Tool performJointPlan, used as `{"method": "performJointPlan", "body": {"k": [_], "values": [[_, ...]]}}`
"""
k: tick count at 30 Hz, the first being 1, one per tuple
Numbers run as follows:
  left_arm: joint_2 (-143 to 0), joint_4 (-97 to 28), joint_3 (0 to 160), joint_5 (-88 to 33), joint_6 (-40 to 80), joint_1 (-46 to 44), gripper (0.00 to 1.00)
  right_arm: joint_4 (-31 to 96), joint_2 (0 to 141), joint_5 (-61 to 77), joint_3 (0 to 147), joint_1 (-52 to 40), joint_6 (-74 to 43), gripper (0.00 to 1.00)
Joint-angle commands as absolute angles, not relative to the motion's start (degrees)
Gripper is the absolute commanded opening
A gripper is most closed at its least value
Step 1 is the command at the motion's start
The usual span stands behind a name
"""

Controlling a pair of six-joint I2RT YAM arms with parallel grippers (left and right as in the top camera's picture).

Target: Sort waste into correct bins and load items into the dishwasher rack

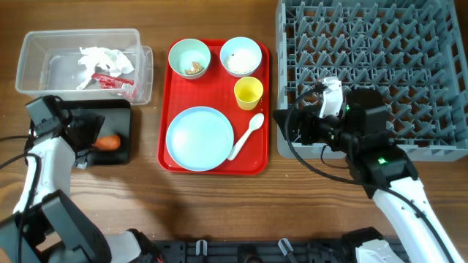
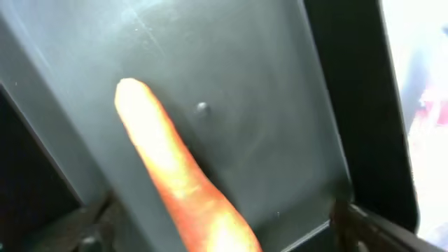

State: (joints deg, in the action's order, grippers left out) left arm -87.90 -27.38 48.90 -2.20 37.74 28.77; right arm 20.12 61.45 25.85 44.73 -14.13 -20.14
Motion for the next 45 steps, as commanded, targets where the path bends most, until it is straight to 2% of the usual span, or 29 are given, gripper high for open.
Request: {"method": "performJointPlan", "body": {"k": [1, 3, 5, 7, 9, 13, 15, 17, 21, 26, 28, 31, 33, 34, 35, 37, 41, 42, 43, 45], "values": [[-80.88, -28.05, 55.37, -12.45, 26.06, 28.73, 1.00, 17.04, 61.49, 27.83, 45.84, -14.41, -21.82, 0.99], [-76.58, -28.45, 58.22, -23.33, 20.56, 28.36, 1.00, 15.49, 61.49, 28.56, 45.84, -14.41, -21.78, 1.00], [-72.29, -29.45, 60.01, -26.15, 18.17, 23.88, 0.99, 15.25, 61.45, 28.56, 45.87, -14.39, -20.84, 0.99], [-70.11, -29.85, 61.17, -20.18, 15.79, 14.17, 0.96, 15.27, 60.47, 28.49, 45.93, -14.11, -19.11, 1.00], [-72.05, -36.67, 67.37, -5.67, 15.14, 1.58, 0.99, 16.38, 58.65, 28.25, 46.78, -13.69, -17.54, 1.00], [-86.39, -45.58, 87.44, 14.04, 8.19, -15.92, 1.00, 27.99, 54.46, 25.08, 53.67, -13.15, -11.90, 0.99], [-97.21, -50.72, 98.59, 15.03, 3.62, -17.26, 0.99, 33.39, 52.60, 21.19, 55.68, -13.15, -10.96, 0.99], [-109.12, -56.99, 108.68, 10.11, -2.31, -17.10, 0.99, 37.23, 50.70, 16.14, 55.99, -13.15, -10.50, 1.00], [-121.82, -57.89, 111.44, 6.90, -11.86, -18.46, 0.98, 40.25, 50.52, 13.74, 55.96, -13.15, -10.52, 1.00], [-127.24, -53.47, 111.42, 2.98, -11.84, -18.76, 0.81, 40.86, 53.71, 13.74, 55.92, -13.17, -10.66, 0.99], [-128.38, -51.90, 111.39, 1.08, -11.57, -18.76, 0.69, 41.21, 55.70, 13.76, 55.92, -13.17, -10.72, 0.99], [-130.80, -51.16, 111.37, -0.84, -11.57, -18.85, 0.57, 41.25, 57.74, 13.80, 55.92, -13.17, -10.79, 1.00], [-132.14, -50.96, 111.37, -0.84, -11.57, -18.85, 0.53, 41.63, 58.87, 13.78, 55.92, -13.17, -10.92, 1.00], [-132.46, -50.96, 111.37, -0.80, -11.57, -18.87, 0.47, 41.63, 59.20, 13.78, 55.90, -13.17, -10.92, 0.99], [-132.77, -50.76, 111.37, -0.69, -11.05, -18.85, 0.33, 41.60, 59.33, 13.78, 55.90, -13.17, -10.94, 1.00], [-133.45, -50.35, 111.37, -0.19, -9.63, -18.85, 0.25, 41.67, 59.42, 13.76, 55.90, -13.17, -10.94, 1.00], [-134.28, -50.13, 111.37, -0.21, -9.65, -18.85, 0.22, 41.52, 59.42, 13.74, 55.90, -13.17, -10.90, 1.00], [-134.28, -50.11, 111.37, -0.19, -9.63, -18.85, 0.17, 41.52, 59.42, 13.76, 55.90, -13.17, -10.92, 1.00], [-134.28, -50.13, 111.37, -0.14, -9.13, -18.85, 0.04, 41.45, 59.42, 13.74, 55.92, -13.17, -10.92, 1.00], [-134.26, -50.26, 111.39, 1.56, -6.96, -18.85, 0.04, 41.36, 59.42, 13.74, 55.90, -13.17, -10.92, 1.00]]}}
